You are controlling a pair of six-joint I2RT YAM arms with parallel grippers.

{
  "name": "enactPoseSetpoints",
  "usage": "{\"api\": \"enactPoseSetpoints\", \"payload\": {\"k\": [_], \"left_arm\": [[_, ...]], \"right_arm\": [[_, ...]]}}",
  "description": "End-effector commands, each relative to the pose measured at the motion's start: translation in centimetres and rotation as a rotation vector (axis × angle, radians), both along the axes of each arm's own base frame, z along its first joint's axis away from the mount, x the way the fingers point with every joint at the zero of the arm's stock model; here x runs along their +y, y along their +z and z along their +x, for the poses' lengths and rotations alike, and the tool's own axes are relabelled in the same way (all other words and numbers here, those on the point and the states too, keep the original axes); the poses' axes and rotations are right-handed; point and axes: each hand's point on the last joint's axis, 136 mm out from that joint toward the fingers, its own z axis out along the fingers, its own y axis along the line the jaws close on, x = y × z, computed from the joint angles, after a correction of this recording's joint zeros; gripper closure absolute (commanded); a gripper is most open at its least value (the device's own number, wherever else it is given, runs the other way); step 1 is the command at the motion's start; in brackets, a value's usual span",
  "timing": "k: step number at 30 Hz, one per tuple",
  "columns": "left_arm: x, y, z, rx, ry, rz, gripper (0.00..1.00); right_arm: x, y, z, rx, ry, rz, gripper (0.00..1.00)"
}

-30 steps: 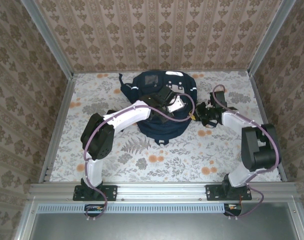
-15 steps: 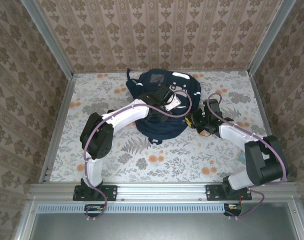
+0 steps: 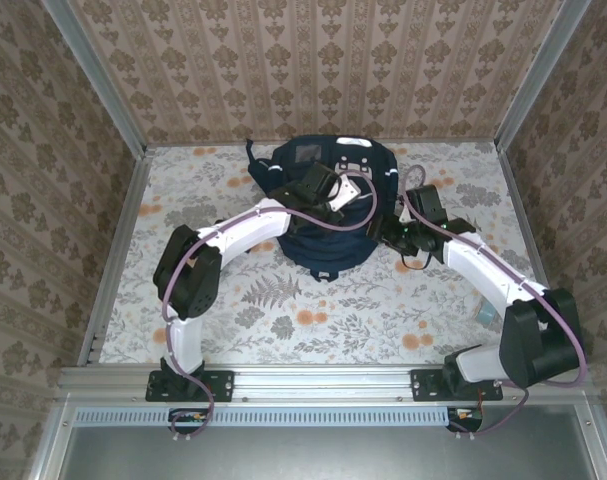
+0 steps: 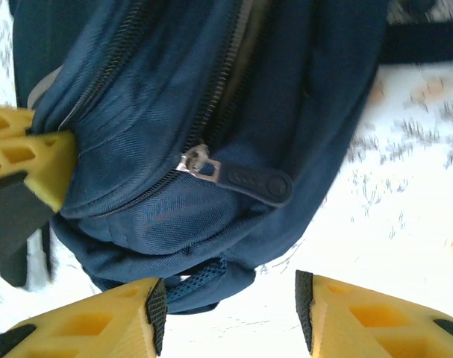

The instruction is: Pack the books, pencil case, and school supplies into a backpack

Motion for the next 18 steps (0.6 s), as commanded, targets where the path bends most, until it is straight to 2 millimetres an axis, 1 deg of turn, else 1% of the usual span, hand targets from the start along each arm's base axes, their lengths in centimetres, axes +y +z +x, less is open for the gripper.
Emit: {"api": "enactPoseSetpoints", "payload": {"k": [1, 3, 5, 8, 10, 15, 18], "left_arm": [[0.8, 4.5, 0.8, -0.077, 0.013, -0.074, 1.0], [1.0, 4.8, 0.8, -0.076, 0.015, -0.077, 1.0], [1.1, 4.7, 0.8, -0.072, 0.011, -0.076, 1.0], [1.1, 4.6, 0.5, -0.068, 0.002, -0.08, 1.0], [1.1, 4.6, 0.4, -0.066, -0.002, -0.08, 1.0], [1.1, 4.8, 0.3, -0.066, -0.008, -0.083, 1.0], [1.2, 4.9, 0.3, -0.066, -0.009, -0.083, 1.0]], "right_arm": [[0.6, -0.7, 0.2, -0.065, 0.257, -0.142, 0.48], [0.8, -1.2, 0.3, -0.059, 0.321, -0.172, 0.51], [0.6, -1.7, 0.6, -0.069, 0.357, -0.213, 0.51], [-0.5, -2.0, 1.6, -0.106, 0.368, -0.309, 0.52], [-0.4, -1.5, 2.1, -0.145, 0.396, -0.328, 0.53], [0.6, 0.6, 3.3, -0.238, 0.453, -0.325, 0.57], [1.4, 0.9, 3.4, -0.255, 0.503, -0.299, 0.59]]}}
